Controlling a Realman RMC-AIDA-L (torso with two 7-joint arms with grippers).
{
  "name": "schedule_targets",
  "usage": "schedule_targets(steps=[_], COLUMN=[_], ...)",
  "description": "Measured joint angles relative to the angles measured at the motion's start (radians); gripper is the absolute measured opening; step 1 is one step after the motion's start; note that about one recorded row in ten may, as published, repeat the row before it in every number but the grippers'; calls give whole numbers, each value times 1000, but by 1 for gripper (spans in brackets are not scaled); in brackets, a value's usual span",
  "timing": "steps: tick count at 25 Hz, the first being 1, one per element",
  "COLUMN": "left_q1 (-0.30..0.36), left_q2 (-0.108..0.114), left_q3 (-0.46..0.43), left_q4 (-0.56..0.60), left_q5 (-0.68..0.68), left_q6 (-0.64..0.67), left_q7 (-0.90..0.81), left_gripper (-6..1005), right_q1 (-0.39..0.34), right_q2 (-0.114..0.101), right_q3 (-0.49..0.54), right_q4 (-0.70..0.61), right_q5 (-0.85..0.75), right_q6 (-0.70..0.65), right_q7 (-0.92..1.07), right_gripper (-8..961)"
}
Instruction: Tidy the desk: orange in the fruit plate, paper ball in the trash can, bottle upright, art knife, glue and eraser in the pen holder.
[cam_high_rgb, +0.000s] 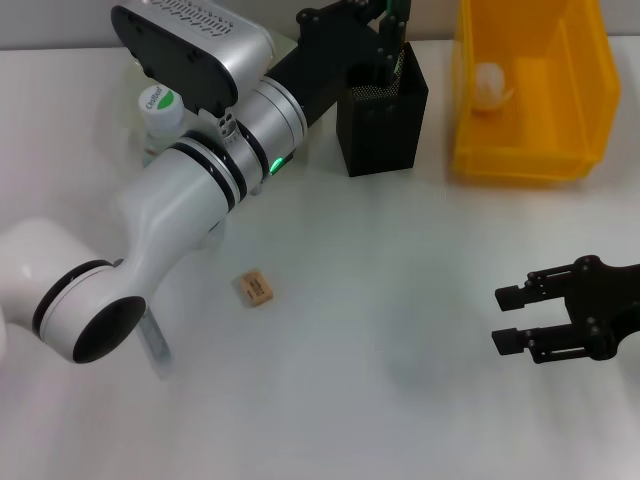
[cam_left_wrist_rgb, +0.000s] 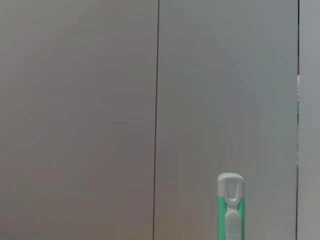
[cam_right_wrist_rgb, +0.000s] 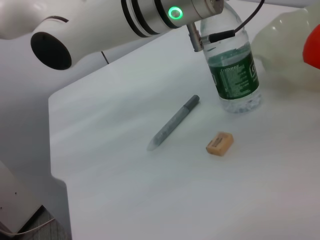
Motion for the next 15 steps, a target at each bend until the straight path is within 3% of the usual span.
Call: schedule_targets(steps=[15], left_q1=[-15], left_q2=[-1], left_q3=[-17], left_q4=[-2], left_q5=[-3], left_q6=[-30], left_q7=[-10], left_gripper=[325], right_q1=[0], right_q2=[1], right_q3=[2], right_q4=[0], right_q5=[1], right_q6=[0], right_q7=[0], right_gripper=[613])
